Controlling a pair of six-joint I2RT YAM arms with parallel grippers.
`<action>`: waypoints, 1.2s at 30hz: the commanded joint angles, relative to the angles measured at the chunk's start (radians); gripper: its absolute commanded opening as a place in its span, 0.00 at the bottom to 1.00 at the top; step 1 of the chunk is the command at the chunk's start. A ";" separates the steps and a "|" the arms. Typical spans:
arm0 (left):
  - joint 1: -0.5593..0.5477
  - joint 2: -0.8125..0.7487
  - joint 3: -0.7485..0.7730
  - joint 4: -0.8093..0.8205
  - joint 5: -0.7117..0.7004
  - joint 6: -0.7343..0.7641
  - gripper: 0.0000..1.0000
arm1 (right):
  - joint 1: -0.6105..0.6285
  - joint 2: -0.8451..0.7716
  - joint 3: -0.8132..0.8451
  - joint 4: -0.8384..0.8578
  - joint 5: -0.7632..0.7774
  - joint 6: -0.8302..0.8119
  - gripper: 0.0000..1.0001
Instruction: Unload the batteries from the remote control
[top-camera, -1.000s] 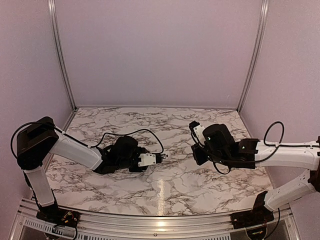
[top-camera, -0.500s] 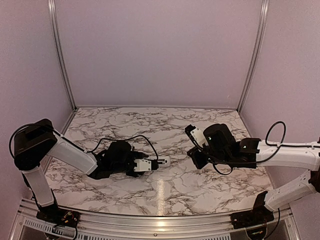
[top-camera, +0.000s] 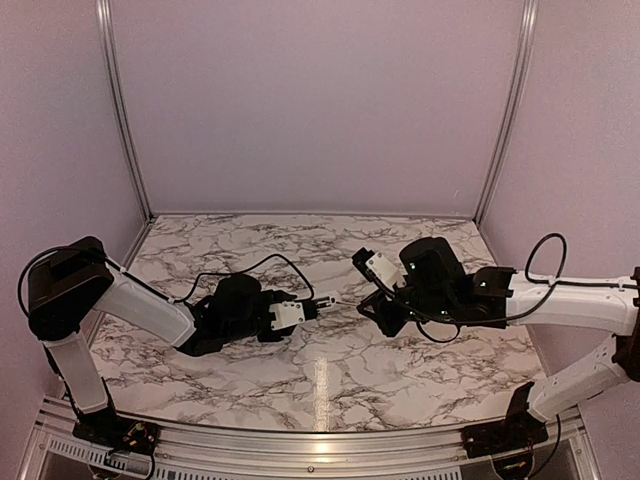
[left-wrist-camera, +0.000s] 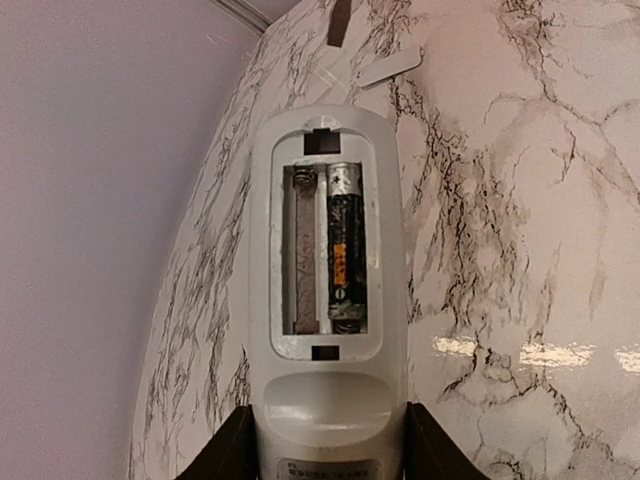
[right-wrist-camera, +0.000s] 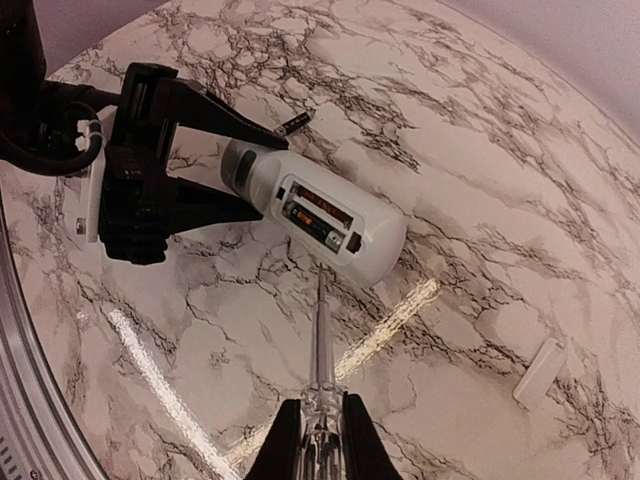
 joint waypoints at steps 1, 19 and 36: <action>0.006 -0.023 -0.018 0.106 -0.044 -0.034 0.00 | -0.006 0.027 0.051 0.014 -0.071 -0.034 0.00; 0.001 -0.042 -0.094 0.096 0.084 0.188 0.00 | -0.006 0.144 0.119 0.011 -0.120 -0.074 0.00; 0.001 -0.075 -0.072 -0.090 0.197 0.244 0.00 | -0.006 0.230 0.159 -0.044 -0.261 -0.078 0.00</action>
